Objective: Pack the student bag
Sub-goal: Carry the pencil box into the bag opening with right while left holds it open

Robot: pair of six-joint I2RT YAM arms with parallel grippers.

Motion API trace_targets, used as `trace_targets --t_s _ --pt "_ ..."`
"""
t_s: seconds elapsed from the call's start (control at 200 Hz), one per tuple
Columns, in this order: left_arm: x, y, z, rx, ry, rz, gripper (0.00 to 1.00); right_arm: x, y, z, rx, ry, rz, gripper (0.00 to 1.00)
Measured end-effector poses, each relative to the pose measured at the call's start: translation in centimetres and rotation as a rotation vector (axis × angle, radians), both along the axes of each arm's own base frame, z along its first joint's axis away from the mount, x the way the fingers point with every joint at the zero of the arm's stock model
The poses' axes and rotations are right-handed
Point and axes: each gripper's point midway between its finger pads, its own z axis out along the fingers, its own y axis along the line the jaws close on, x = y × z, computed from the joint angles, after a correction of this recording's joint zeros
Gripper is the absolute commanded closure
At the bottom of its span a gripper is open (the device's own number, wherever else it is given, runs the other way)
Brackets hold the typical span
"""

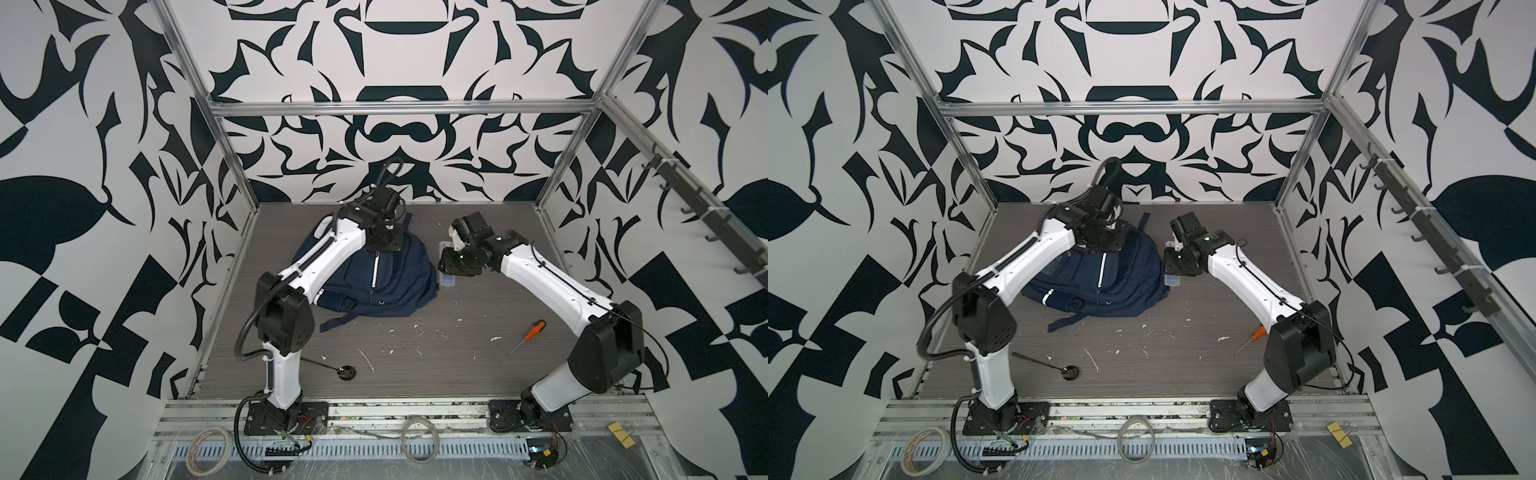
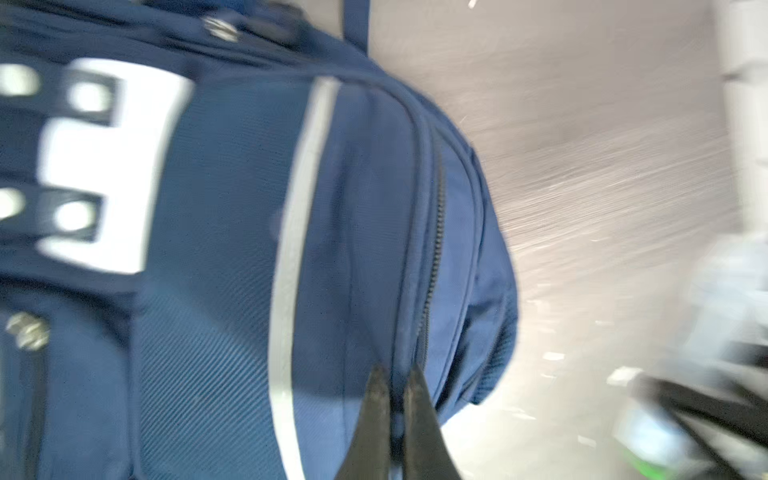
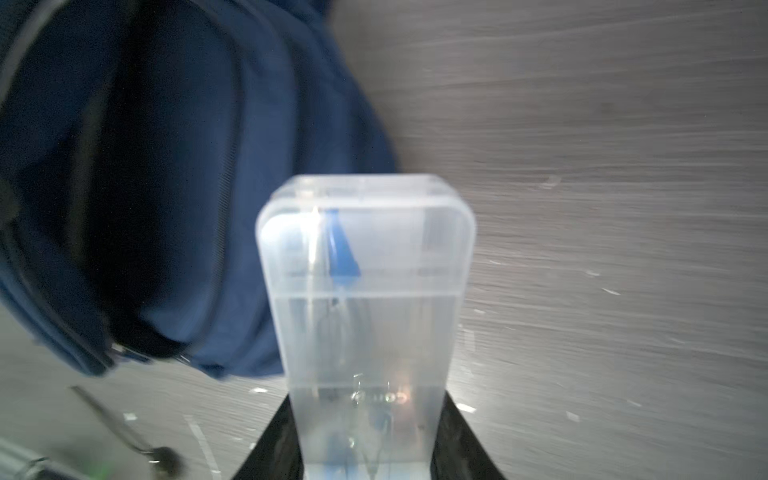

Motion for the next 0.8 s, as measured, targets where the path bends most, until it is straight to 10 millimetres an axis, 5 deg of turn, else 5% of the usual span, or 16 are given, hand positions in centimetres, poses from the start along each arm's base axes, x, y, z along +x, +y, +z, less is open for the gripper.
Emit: trace_targets --t_s 0.145,0.47,0.675,0.8 --pt "-1.5 0.5 1.8 -0.139 0.047 0.022 1.00 0.9 4.1 -0.6 0.116 0.021 -0.013 1.00" --pt "-2.2 -1.6 2.2 -0.304 0.126 0.018 1.00 1.7 11.1 -0.7 0.325 0.074 0.015 1.00" --pt "-1.6 -2.0 2.8 -0.383 0.150 0.049 1.00 3.0 12.4 -2.1 0.396 0.103 -0.029 1.00" --pt "-1.3 -1.8 2.6 -0.393 0.159 0.072 1.00 3.4 13.3 -2.8 0.431 0.116 -0.016 0.91"
